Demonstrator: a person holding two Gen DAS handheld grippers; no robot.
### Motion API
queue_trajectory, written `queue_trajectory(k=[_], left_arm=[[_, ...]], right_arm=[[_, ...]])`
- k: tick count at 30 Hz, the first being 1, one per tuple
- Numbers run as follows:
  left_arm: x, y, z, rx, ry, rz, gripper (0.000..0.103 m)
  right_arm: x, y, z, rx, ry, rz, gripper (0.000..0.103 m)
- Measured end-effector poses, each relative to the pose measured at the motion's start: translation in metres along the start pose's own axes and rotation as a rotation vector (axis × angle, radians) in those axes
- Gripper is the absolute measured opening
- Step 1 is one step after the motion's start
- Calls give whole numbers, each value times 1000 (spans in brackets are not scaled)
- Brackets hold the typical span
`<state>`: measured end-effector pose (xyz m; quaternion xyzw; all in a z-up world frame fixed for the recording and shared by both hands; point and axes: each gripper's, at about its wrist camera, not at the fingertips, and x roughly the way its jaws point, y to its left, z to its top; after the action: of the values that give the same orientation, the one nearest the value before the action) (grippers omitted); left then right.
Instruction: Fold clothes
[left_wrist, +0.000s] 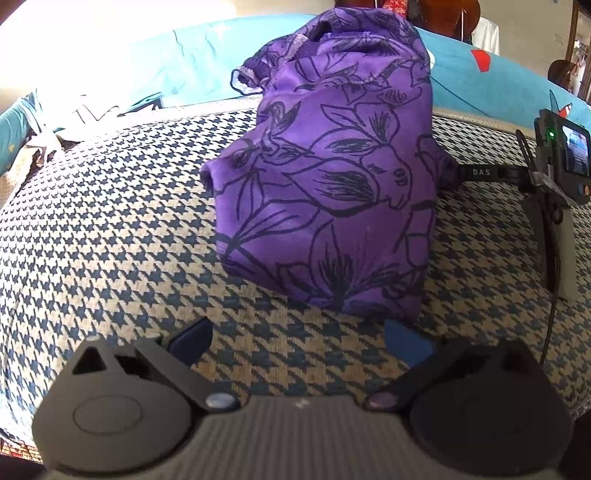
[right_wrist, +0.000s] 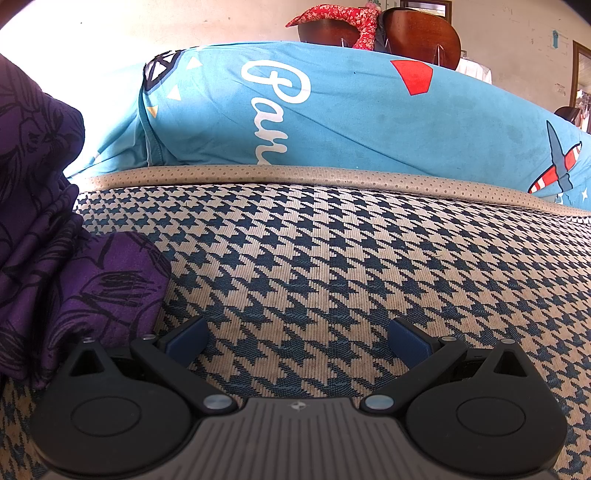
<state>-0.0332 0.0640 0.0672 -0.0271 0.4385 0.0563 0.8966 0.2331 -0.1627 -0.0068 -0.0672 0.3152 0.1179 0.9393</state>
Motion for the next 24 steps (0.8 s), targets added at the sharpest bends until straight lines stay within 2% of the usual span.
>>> queue_trajectory(k=[17,24], left_arm=[[1,-4,-2,26,20,-8,103],[-1,1,2,12,0,9,103]], right_arm=[[0,0,0,0,0,0,103],[0,0,0,0,0,0,103]])
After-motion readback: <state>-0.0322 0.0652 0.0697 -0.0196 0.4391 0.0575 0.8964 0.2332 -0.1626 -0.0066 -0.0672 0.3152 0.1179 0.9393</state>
